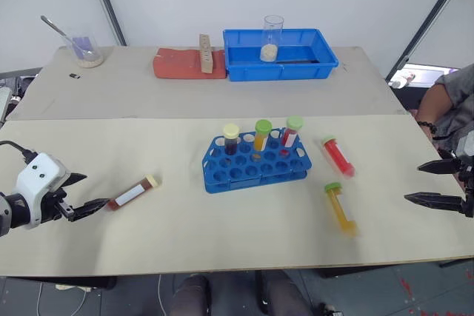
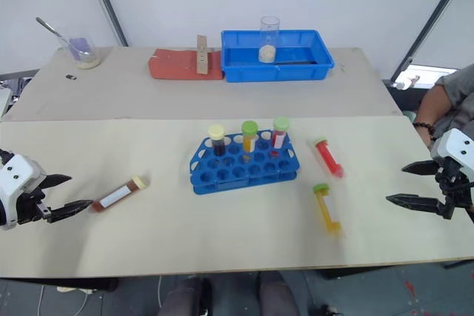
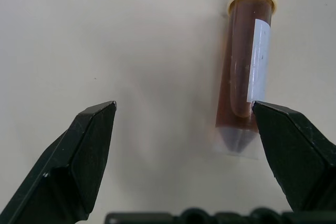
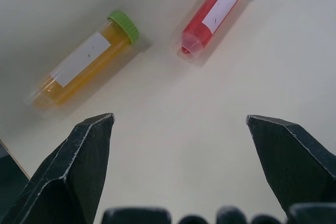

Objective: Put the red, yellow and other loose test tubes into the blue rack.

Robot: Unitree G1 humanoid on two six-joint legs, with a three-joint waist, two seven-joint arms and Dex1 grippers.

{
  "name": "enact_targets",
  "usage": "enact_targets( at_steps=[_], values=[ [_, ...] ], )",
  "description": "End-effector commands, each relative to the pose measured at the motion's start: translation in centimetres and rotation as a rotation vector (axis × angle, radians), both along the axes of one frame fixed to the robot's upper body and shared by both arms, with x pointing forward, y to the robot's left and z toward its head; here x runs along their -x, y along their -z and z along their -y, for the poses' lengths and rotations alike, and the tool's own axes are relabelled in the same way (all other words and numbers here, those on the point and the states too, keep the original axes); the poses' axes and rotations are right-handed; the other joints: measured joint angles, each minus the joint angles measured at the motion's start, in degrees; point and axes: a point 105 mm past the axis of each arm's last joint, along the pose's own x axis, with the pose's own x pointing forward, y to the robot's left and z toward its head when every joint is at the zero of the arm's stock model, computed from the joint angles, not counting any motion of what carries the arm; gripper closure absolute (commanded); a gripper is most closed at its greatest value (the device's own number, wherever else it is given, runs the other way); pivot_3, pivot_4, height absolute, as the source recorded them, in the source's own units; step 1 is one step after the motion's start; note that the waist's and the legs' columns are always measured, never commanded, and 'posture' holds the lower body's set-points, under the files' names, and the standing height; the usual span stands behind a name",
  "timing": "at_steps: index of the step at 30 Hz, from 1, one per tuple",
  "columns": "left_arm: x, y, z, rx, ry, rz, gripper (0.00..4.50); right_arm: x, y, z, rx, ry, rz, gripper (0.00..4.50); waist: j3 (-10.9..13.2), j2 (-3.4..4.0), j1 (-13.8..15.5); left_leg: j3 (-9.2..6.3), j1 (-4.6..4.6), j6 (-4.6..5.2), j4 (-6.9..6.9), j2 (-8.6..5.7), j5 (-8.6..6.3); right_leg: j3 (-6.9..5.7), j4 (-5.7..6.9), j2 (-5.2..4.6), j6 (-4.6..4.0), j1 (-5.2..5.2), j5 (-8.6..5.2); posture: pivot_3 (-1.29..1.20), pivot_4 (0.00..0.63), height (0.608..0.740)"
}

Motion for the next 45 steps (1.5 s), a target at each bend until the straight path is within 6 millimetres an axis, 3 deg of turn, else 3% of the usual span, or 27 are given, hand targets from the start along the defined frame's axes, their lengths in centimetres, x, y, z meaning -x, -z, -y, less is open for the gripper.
enact_targets(
  at_steps=[1,16,25,29,34,40,45],
  values=[
    [-0.1,-0.9,-0.1,0.0,-0.002,0.026,0.08,-0.2,-0.7,-0.3,0.0,-0.016,0.027,0.0,0.0,0.0,0.02,0.0,0.0,0.0,0.0,0.0,0.0,0.0,0.0,0.0,0.0,0.0,0.0,0.0,0.15,0.74],
    [-0.1,-0.8,0.3,0.006,0.004,0.036,0.08,-0.3,-0.4,-0.4,-0.029,-0.008,0.04,0.0,0.0,0.0,0.02,0.0,0.02,0.0,0.0,-0.01,0.0,0.0,0.03,0.01,0.0,0.02,0.0,0.0,0.15,0.74],
    [-0.3,-2.1,1.6,0.115,0.059,0.084,0.08,-0.8,-0.7,-0.7,-0.068,-0.011,0.083,0.0,0.0,0.0,-0.02,0.0,0.04,0.0,0.01,-0.01,0.0,0.0,0.05,0.01,0.0,0.03,0.0,0.0,0.15,0.74],
    [-0.1,-2.6,4.9,0.116,0.182,0.081,0.08,-1.4,-1.3,-1.6,-0.124,-0.006,0.112,0.0,0.0,0.0,-0.01,0.0,0.03,0.0,0.01,-0.01,0.01,0.0,0.06,0.01,0.01,0.04,0.01,0.0,0.15,0.74],
    [0.2,-4.1,10.9,0.155,0.409,0.087,0.08,-2.8,-3.3,-4.1,-0.14,-0.039,0.178,0.0,0.01,0.02,0.01,-0.01,0.04,0.0,0.05,-0.03,0.01,0.03,0.1,0.01,0.06,0.07,0.04,0.0,0.15,0.74],
    [0.6,-5.7,17.6,0.215,0.631,0.13,0.08,-5.1,-3.3,-5.2,-0.102,0.03,0.118,0.0,0.0,0.02,0.0,-0.05,0.1,0.0,0.13,-0.04,0.02,0.04,0.17,0.06,0.1,0.15,0.06,0.0,0.15,0.74],
    [0.7,-6.3,20.2,0.213,0.775,0.13,0.08,-8.4,-2.2,-6.1,-0.099,0.107,0.042,0.0,0.01,0.01,-0.51,-0.06,-0.01,0.01,0.22,-0.07,0.02,0.08,0.12,0.08,0.46,0.11,0.3,0.0,0.15,0.74]
  ],
)
